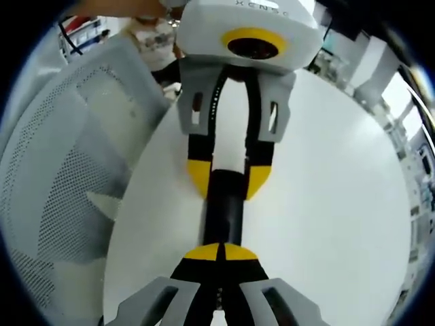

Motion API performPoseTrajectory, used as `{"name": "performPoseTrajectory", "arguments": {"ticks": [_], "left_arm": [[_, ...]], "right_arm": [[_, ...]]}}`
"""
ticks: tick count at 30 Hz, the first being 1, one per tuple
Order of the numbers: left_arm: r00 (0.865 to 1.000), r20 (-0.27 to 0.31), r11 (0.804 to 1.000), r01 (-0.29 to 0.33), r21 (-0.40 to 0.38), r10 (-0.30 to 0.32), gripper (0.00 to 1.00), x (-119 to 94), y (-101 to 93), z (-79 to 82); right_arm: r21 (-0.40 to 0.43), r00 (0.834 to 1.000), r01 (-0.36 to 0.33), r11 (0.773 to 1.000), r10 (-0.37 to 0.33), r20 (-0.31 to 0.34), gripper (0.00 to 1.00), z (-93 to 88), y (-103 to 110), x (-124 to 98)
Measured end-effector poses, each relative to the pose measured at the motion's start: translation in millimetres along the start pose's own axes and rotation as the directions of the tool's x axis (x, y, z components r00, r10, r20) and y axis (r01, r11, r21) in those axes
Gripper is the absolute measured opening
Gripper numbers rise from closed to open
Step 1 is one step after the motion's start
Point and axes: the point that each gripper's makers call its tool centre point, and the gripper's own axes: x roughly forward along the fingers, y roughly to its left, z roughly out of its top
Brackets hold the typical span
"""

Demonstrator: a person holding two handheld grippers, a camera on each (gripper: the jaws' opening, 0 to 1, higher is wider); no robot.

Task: Press the specified remote control buttons in sequence, fully releasing each button before pressing the next.

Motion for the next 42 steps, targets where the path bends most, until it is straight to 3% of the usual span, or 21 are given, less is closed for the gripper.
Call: {"name": "performPoseTrajectory", "arguments": {"ticks": [7, 12, 29, 42], "left_arm": [[1.000, -0.008, 1.000, 0.000, 0.003, 0.000, 0.24, 0, 0.2, 0.0], [1.000, -0.013, 1.000, 0.001, 0.006, -0.001, 0.24, 0, -0.2, 0.1], [1.000, -0.020, 1.000, 0.004, 0.009, -0.003, 0.24, 1, 0.2, 0.1], [1.000, -0.014, 1.000, 0.004, 0.007, -0.004, 0.24, 0, -1.3, 1.0]], "right_arm": [[-0.023, 1.000, 0.005, 1.000, -0.005, -0.005, 0.00, 0.6, 1, -2], [-0.011, 0.999, 0.031, 0.999, -0.031, 0.028, 0.00, 7.1, -3, -13], [-0.045, 0.997, 0.073, 0.996, -0.072, 0.026, 0.00, 15.4, -2, -36], [-0.057, 0.996, 0.083, 0.995, -0.081, 0.030, 0.00, 19.3, -3, -42]]}}
